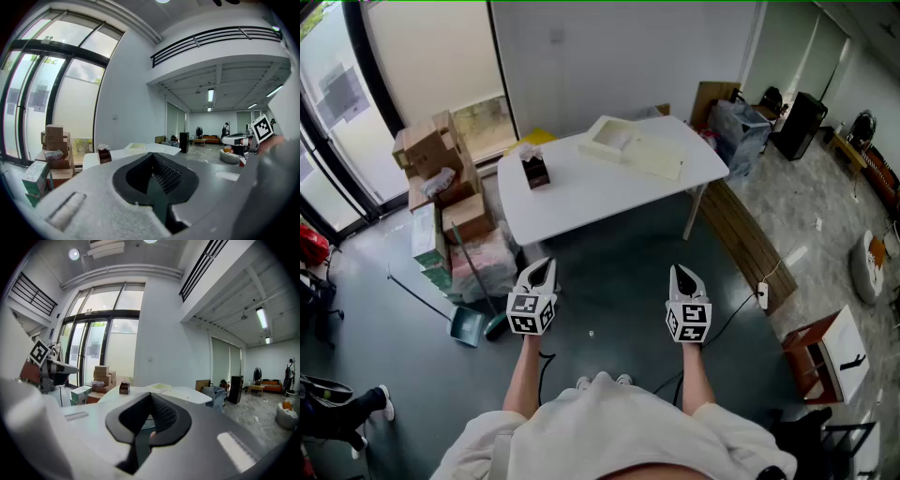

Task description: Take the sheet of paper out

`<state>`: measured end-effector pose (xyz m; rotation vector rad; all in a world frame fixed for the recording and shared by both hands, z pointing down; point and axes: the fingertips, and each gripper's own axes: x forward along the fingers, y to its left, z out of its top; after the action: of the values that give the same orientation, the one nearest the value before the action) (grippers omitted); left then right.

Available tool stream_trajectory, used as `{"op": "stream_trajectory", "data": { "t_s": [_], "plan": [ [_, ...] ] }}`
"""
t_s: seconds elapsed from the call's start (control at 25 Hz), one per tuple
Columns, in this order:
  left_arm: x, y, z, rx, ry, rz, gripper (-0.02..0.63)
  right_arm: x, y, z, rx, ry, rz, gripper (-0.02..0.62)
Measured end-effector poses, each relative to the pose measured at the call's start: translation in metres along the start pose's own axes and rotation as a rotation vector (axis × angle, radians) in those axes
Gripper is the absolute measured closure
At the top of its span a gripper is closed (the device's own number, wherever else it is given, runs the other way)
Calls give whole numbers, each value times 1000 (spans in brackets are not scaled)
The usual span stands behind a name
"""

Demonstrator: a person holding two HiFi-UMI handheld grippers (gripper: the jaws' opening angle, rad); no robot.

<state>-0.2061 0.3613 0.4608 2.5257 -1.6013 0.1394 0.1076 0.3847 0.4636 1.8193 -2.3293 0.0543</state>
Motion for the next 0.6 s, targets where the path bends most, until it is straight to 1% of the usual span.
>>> {"op": "stream_trajectory", "data": {
  "t_s": [0.48, 0.6],
  "plan": [
    [6, -6, -1, 3, 11, -14, 601, 5, 2, -1, 5, 9, 15, 594],
    [8, -13, -3, 12, 21, -21, 601, 3, -3, -3, -3, -5, 12, 594]
  ]
}}
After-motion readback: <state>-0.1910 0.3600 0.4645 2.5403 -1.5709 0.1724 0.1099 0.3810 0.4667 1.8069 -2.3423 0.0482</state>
